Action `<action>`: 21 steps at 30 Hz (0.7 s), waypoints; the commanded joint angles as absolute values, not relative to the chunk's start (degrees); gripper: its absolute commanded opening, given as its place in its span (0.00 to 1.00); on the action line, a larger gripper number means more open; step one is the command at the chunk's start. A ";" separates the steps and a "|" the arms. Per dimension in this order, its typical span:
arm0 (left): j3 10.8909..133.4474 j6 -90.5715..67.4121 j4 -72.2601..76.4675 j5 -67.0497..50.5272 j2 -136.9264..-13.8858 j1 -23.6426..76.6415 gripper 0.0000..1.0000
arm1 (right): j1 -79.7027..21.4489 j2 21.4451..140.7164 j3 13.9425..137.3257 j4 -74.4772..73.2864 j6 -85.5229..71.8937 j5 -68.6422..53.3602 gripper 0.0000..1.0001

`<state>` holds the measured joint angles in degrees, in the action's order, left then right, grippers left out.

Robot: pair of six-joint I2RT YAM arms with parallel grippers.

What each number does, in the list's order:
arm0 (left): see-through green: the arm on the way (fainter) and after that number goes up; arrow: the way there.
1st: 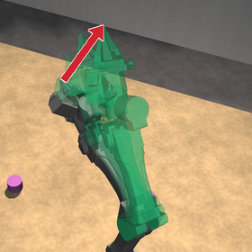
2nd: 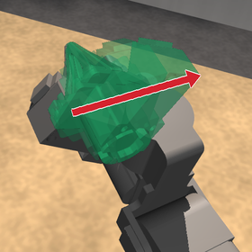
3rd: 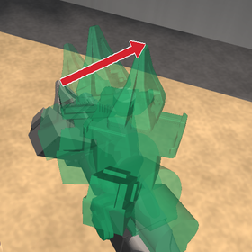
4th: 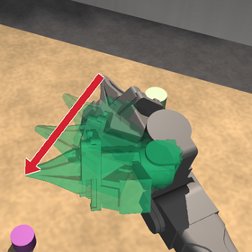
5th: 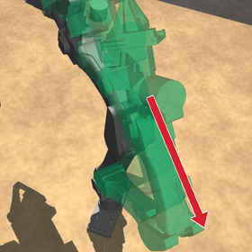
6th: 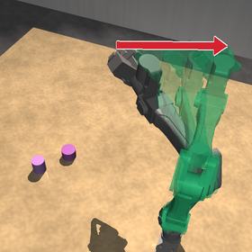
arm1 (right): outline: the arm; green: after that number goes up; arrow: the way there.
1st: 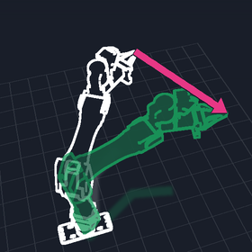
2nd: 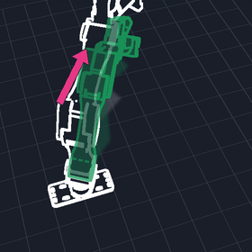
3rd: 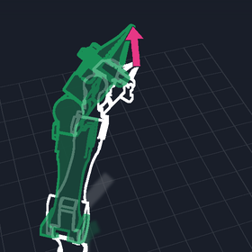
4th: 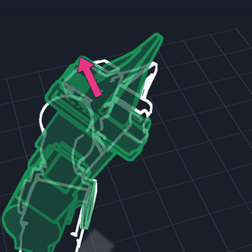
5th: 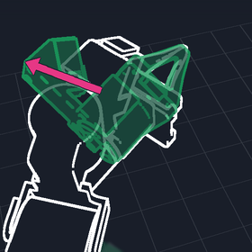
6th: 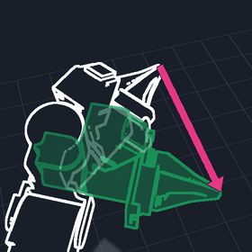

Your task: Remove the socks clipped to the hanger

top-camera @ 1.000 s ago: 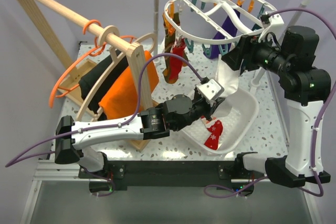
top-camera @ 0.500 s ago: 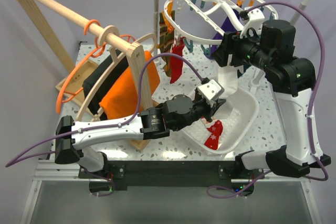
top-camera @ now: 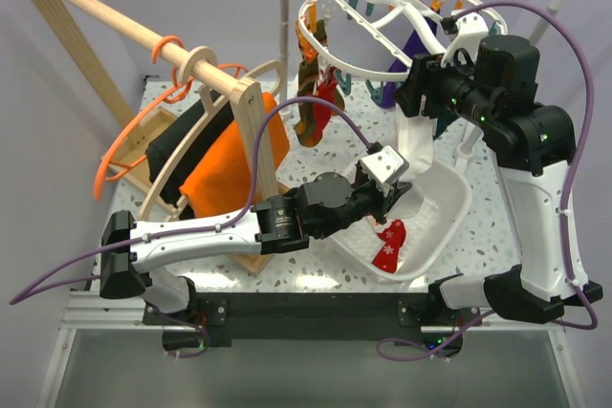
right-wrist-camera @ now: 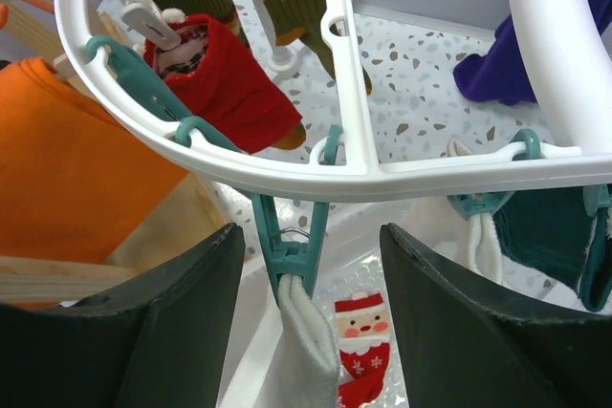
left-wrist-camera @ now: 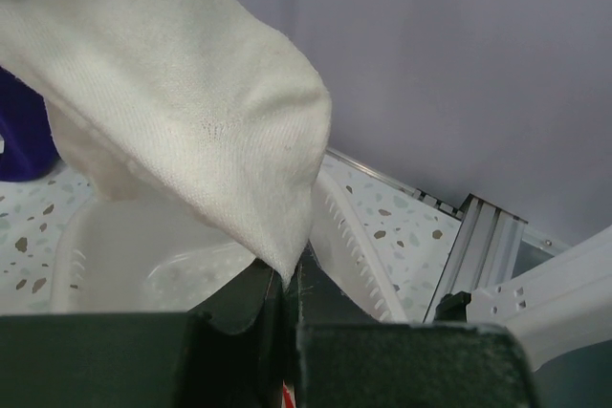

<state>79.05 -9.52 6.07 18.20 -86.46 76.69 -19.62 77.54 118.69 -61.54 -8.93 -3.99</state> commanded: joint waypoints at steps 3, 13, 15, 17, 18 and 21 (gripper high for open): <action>80.95 -10.63 6.50 17.40 -86.04 77.08 0.00 | -20.21 78.05 120.06 -58.45 -8.09 -3.61 0.64; 80.95 -10.90 5.28 17.31 -85.69 77.08 0.00 | -20.30 78.40 120.06 -58.54 -8.53 -2.02 0.48; 80.95 -10.99 4.84 17.31 -85.43 77.08 0.00 | -20.30 78.40 119.80 -58.53 -8.52 -1.93 0.39; 80.77 -10.99 4.66 17.31 -85.17 77.08 0.00 | -20.39 78.31 119.71 -58.36 -8.70 -2.02 0.31; 80.77 -11.07 4.40 17.14 -84.90 77.08 0.00 | -20.30 78.22 119.53 -58.27 -8.70 -2.11 0.28; 80.51 -10.90 3.87 15.48 -84.55 77.08 0.00 | -20.39 77.96 118.92 -57.75 -8.96 -2.37 0.17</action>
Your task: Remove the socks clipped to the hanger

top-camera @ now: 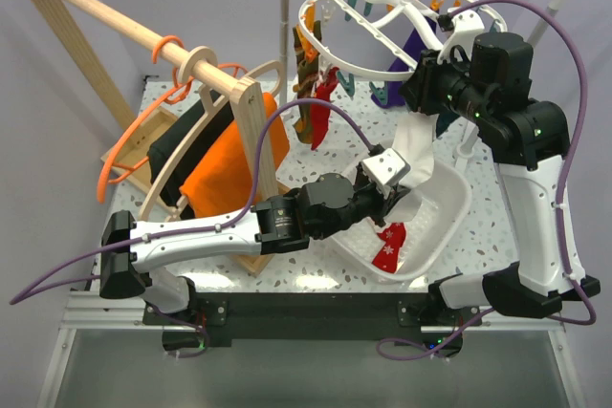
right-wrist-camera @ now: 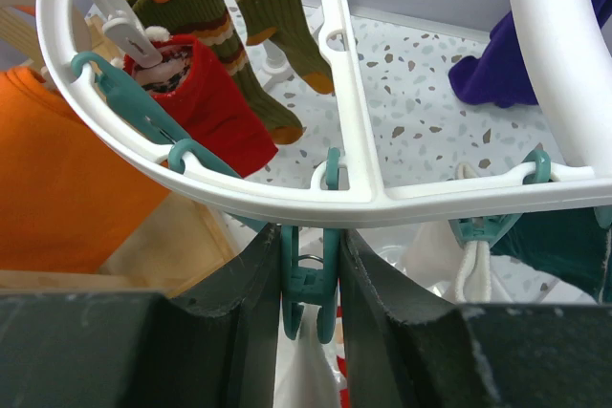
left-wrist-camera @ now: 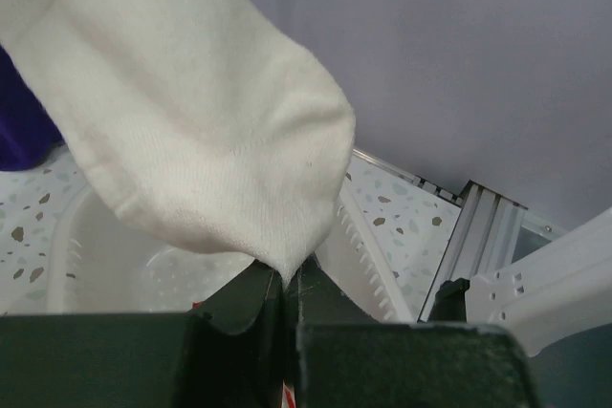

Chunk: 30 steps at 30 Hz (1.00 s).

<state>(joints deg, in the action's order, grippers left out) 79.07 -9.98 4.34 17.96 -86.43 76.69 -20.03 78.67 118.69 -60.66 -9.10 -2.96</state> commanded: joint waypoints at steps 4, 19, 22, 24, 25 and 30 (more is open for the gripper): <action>79.89 -10.72 3.34 14.77 -84.03 76.99 0.00 | -20.30 78.14 118.83 -57.83 -9.14 -2.29 0.00; 79.54 -10.99 2.46 15.12 -85.34 77.08 0.14 | -20.30 75.94 116.54 -57.66 -10.11 -4.57 0.00; 79.45 -10.90 2.20 15.03 -85.25 77.08 0.18 | -20.39 75.59 116.54 -57.57 -10.11 -4.66 0.00; 79.37 -10.64 1.67 13.98 -84.99 77.08 0.36 | -20.39 75.67 116.54 -57.66 -10.28 -4.92 0.00; 79.19 -10.20 1.76 13.89 -84.90 77.08 0.44 | -20.39 75.67 116.46 -57.66 -10.28 -5.10 0.00; 76.82 -10.02 5.00 13.45 -83.41 77.08 0.75 | -20.39 75.59 116.10 -58.18 -10.63 -6.06 0.02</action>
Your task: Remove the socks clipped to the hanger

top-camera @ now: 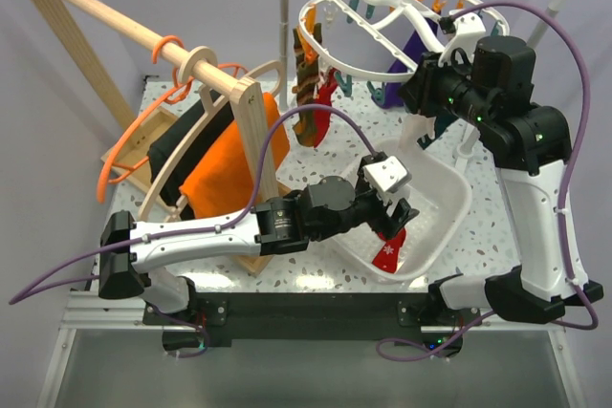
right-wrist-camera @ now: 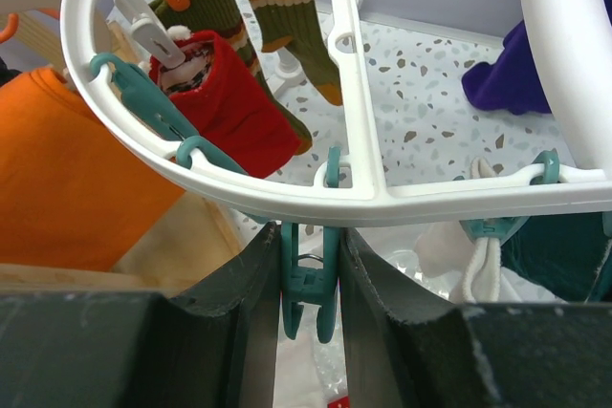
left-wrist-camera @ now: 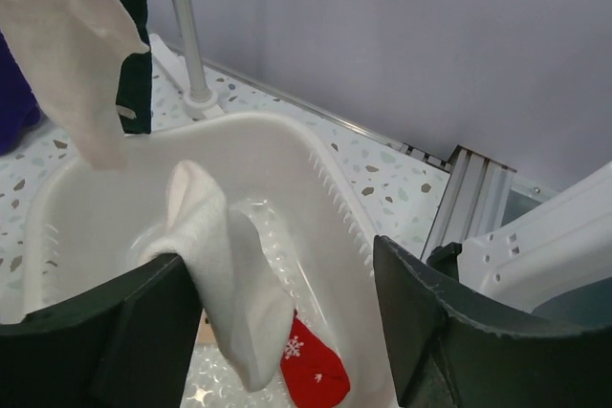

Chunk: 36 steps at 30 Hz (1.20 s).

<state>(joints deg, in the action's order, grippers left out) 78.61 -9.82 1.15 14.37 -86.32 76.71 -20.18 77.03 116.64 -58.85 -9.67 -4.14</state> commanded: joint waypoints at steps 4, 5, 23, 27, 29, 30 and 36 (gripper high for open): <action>76.11 -10.02 6.33 13.71 -83.14 77.08 0.79 | -20.30 75.67 116.36 -58.53 -10.99 -6.85 0.05; 76.20 -10.02 6.33 13.88 -83.14 77.08 0.80 | -20.30 75.67 116.45 -58.71 -11.07 -7.03 0.06; 89.29 -8.96 -16.77 20.56 -90.97 77.43 0.71 | -20.30 76.11 118.21 -60.64 -11.07 -6.77 0.39; 83.70 -8.35 -11.79 18.73 -87.63 77.78 0.73 | -20.39 76.03 118.13 -60.73 -11.07 -6.68 0.40; 82.01 -8.44 -8.72 18.20 -85.87 77.78 0.74 | -20.39 76.11 117.86 -60.73 -11.16 -6.68 0.41; 81.22 -8.35 -8.01 17.85 -85.61 77.78 0.73 | -20.30 76.11 117.69 -60.73 -11.25 -6.85 0.42; 78.49 -8.09 -3.17 16.70 -83.76 77.78 0.74 | -20.30 75.50 116.46 -61.00 -11.34 -6.51 0.60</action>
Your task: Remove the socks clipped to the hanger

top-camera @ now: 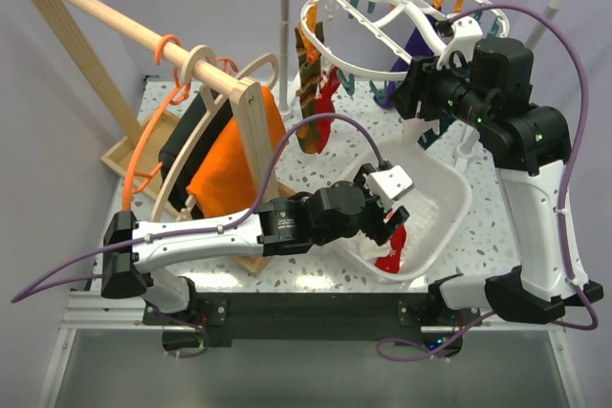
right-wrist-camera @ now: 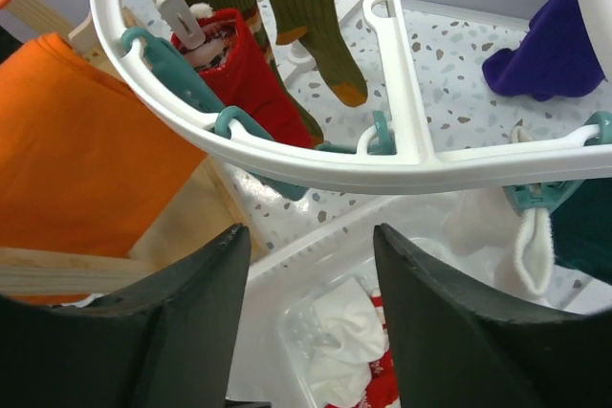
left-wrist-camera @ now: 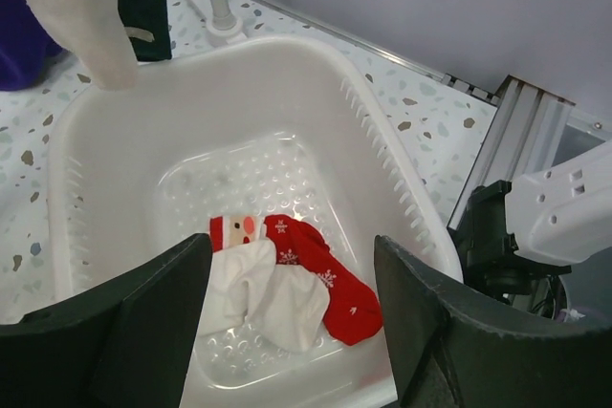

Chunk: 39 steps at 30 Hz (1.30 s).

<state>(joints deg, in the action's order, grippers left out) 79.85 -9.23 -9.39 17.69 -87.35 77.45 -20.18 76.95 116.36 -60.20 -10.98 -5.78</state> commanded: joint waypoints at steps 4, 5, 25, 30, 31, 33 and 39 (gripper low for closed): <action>77.52 -7.82 -0.97 17.05 -82.71 77.78 0.74 | -20.30 75.59 116.37 -62.40 -11.25 -5.36 0.71; 77.35 -7.74 -0.88 17.22 -82.71 77.78 0.74 | -20.39 75.50 116.37 -62.49 -11.25 -4.58 0.73; 75.06 -7.56 2.90 16.88 -81.04 77.78 0.74 | -20.39 69.17 109.25 -68.64 -5.63 20.02 0.73; 74.79 -7.56 2.81 16.26 -80.60 77.70 0.74 | -18.99 69.26 103.46 -63.91 -4.39 15.92 0.72; 74.71 -7.56 2.81 16.26 -80.33 77.70 0.74 | -18.55 69.17 102.58 -61.46 -4.48 14.69 0.71; 74.62 -7.47 2.73 16.35 -79.81 77.78 0.74 | -17.32 69.08 99.77 -59.34 -5.10 13.36 0.69; 73.65 -7.03 3.07 16.79 -78.49 77.78 0.74 | -12.75 68.65 94.93 -53.53 -4.04 8.54 0.63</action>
